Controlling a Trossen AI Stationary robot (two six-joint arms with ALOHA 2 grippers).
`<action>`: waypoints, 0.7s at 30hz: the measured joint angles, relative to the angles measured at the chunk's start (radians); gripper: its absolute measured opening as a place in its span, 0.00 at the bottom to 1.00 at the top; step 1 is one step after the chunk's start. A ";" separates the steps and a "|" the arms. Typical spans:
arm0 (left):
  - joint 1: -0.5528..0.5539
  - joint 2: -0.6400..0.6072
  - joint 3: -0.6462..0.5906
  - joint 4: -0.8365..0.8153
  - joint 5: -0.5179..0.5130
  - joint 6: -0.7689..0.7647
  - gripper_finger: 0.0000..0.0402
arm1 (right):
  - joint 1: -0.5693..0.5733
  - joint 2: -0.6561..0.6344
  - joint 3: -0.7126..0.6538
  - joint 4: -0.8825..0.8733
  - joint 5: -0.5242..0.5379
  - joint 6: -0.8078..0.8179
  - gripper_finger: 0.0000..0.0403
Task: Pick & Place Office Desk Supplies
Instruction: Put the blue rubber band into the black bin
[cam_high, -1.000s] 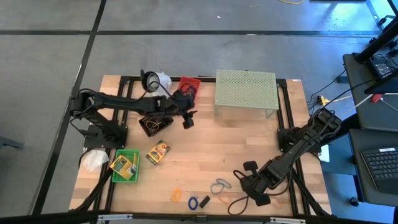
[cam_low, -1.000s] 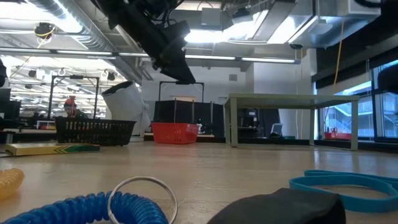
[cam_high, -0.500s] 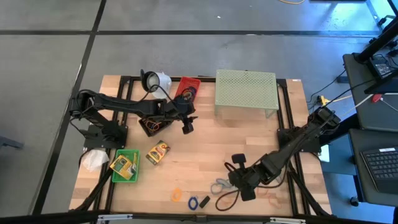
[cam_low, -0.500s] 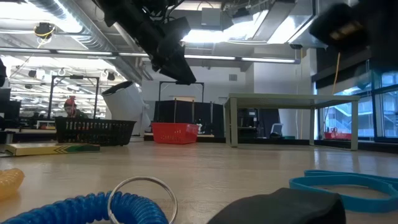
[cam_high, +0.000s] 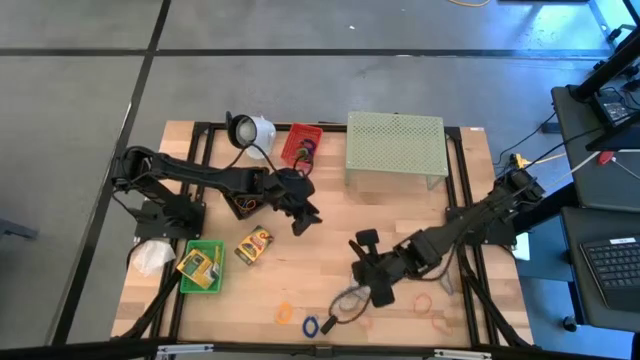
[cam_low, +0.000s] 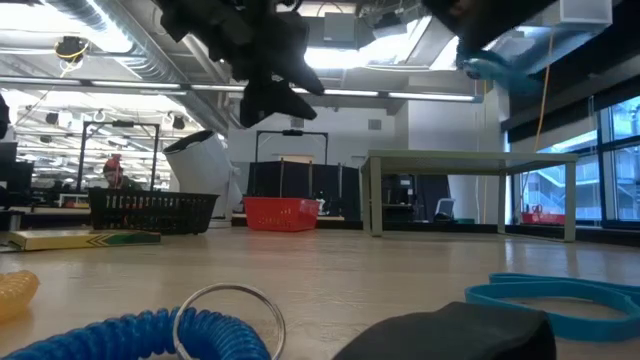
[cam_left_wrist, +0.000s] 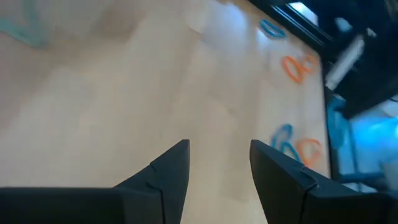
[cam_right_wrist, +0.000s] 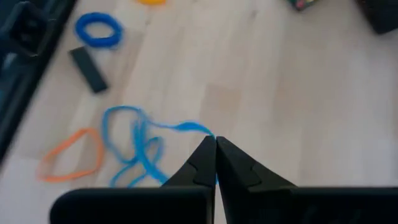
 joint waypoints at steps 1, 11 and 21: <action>-0.007 0.000 0.000 0.000 0.009 -0.008 0.40 | -0.015 0.000 0.009 -0.004 0.001 -0.017 0.02; -0.054 0.000 0.000 0.050 0.014 0.063 0.39 | -0.187 0.000 0.081 -0.124 -0.035 -0.126 0.02; -0.054 0.000 0.000 0.066 -0.033 0.169 0.39 | -0.299 0.000 0.089 -0.206 -0.061 -0.267 0.02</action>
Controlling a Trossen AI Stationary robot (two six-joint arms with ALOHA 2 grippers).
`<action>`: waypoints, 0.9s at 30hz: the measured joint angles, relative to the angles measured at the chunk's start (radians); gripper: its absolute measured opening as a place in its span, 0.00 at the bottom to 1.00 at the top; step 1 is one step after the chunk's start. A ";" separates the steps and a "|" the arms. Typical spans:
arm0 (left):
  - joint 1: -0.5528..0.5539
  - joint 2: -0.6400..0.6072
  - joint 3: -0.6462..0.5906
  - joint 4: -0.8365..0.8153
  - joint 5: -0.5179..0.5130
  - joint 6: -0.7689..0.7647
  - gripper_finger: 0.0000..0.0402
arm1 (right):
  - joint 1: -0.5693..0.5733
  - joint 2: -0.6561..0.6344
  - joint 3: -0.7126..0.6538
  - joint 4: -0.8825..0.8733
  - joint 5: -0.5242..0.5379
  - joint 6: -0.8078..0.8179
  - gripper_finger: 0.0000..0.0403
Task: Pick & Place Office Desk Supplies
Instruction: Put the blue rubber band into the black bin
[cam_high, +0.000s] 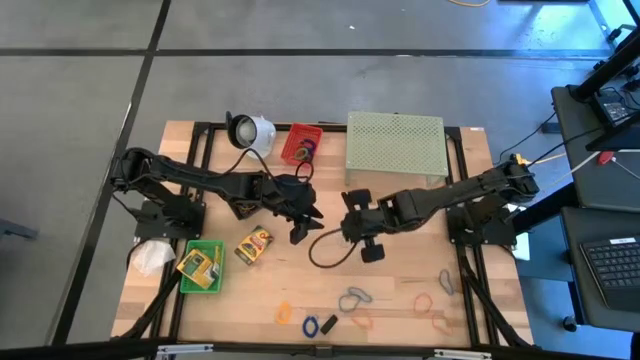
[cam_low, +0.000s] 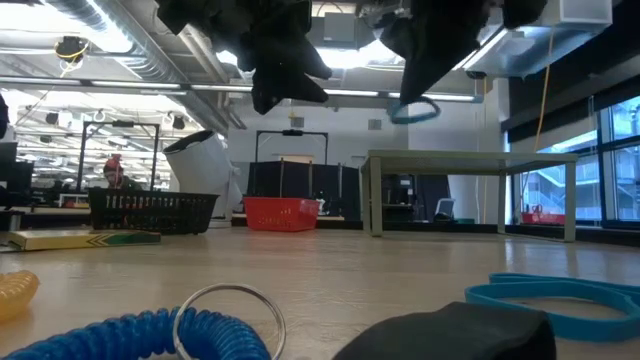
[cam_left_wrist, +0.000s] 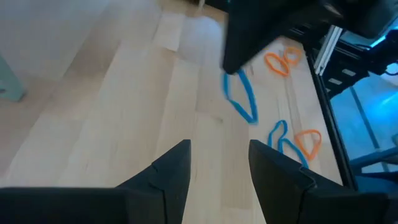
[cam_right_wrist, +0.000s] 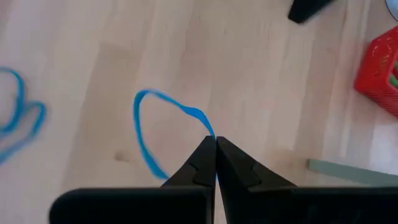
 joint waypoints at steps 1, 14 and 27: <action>0.000 0.000 0.000 0.000 -0.001 0.004 0.39 | -0.013 0.000 0.000 -0.006 -0.001 -0.017 0.02; 0.004 0.000 0.000 0.017 -0.144 0.114 0.38 | -0.146 -0.053 0.001 0.096 0.001 -0.100 0.02; -0.033 0.000 0.000 0.106 -0.322 0.449 0.47 | -0.144 -0.052 0.001 0.190 0.006 -0.169 0.02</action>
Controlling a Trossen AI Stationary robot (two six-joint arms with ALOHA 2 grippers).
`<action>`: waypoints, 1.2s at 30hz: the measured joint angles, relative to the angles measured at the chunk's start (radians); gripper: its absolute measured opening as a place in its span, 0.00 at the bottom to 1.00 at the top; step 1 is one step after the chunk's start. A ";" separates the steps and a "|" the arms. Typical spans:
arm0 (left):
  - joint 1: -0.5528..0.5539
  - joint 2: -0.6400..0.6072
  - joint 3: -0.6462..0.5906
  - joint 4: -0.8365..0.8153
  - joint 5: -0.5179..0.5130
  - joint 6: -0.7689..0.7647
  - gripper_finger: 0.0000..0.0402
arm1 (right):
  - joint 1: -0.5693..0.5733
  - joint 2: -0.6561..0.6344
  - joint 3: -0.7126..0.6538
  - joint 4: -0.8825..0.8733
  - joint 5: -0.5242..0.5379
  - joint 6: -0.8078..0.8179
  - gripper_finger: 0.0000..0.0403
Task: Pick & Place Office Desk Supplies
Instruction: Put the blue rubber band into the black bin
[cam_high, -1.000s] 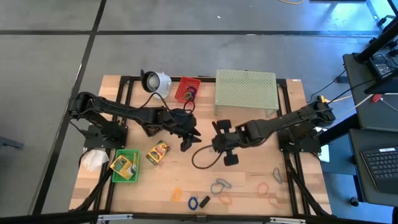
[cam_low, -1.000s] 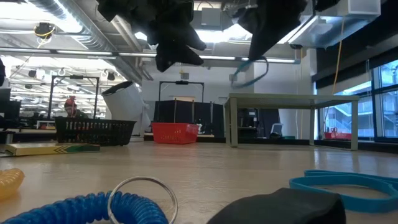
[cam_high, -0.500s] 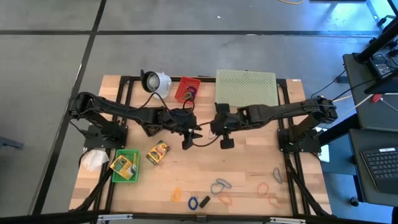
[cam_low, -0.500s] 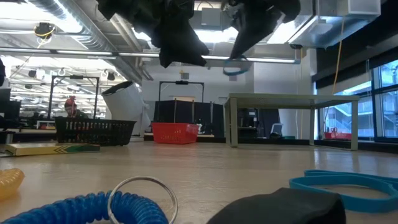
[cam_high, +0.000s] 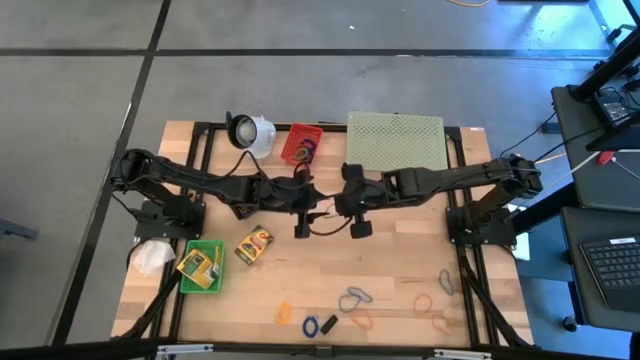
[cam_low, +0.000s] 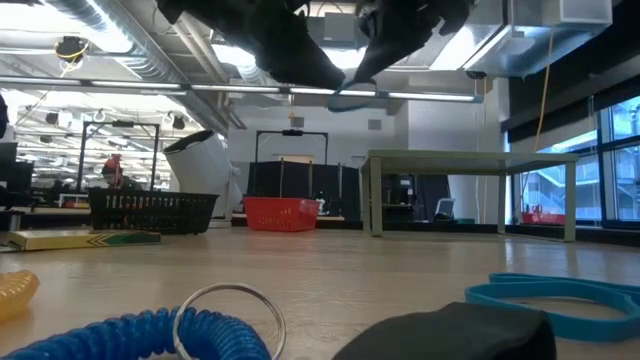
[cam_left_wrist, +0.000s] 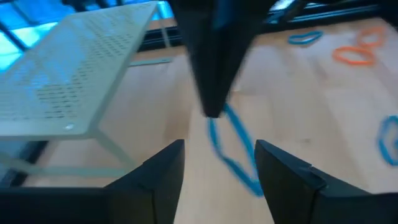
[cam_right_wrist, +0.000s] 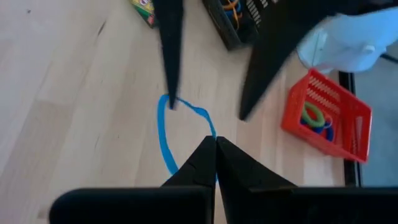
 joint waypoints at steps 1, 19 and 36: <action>-0.001 0.000 0.000 0.001 -0.014 -0.004 0.49 | 0.001 0.000 0.000 0.005 0.000 -0.009 0.02; -0.008 0.006 0.000 0.000 0.002 -0.203 0.21 | 0.000 0.001 -0.001 0.091 0.003 -0.101 0.02; 0.123 -0.118 0.000 -0.462 0.004 -0.299 0.00 | -0.016 -0.006 0.116 -0.207 -0.034 0.197 0.48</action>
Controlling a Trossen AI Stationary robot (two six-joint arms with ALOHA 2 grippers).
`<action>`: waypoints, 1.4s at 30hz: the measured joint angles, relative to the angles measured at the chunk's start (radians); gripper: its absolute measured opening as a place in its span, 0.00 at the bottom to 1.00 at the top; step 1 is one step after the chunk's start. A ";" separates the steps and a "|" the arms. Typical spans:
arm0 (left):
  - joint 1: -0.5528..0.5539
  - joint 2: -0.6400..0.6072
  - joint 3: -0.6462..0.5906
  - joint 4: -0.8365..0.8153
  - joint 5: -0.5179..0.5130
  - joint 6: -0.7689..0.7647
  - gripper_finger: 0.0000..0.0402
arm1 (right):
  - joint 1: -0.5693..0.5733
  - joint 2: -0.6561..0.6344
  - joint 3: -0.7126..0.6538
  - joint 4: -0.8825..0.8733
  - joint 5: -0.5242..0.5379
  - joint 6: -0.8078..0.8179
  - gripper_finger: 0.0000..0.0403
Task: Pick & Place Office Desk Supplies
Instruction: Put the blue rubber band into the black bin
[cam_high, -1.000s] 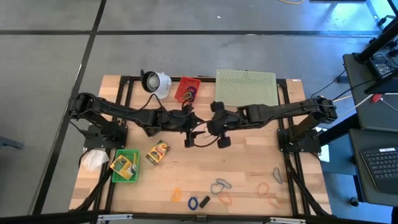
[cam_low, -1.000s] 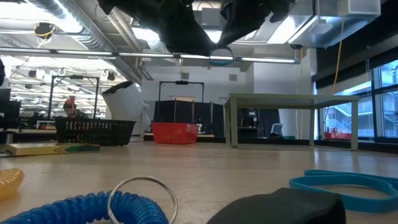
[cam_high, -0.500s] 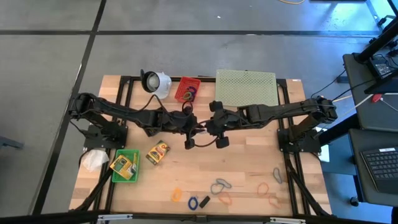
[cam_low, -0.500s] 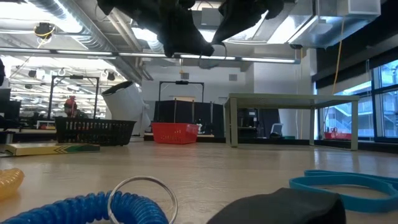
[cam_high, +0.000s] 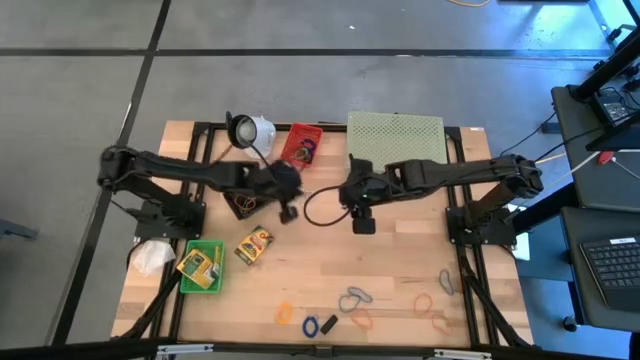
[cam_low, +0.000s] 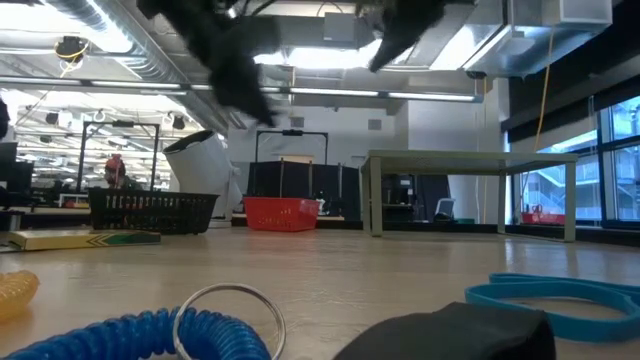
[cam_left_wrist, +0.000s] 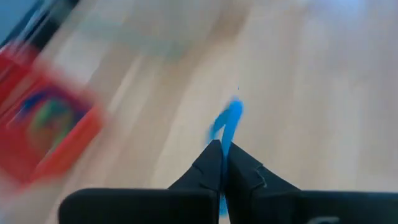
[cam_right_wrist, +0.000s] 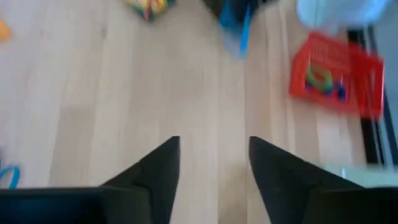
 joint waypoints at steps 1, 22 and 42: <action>0.022 -0.028 0.000 -0.080 -0.006 -0.010 0.00 | 0.000 0.000 0.012 -0.046 0.001 0.022 0.50; 0.210 -0.366 -0.440 -0.219 0.022 -0.253 0.01 | 0.133 -0.267 -0.446 -0.166 -0.091 0.711 0.41; 0.203 -0.369 -0.293 -0.313 0.048 -0.186 0.35 | 0.403 -0.258 -0.677 -0.146 -0.493 1.497 0.60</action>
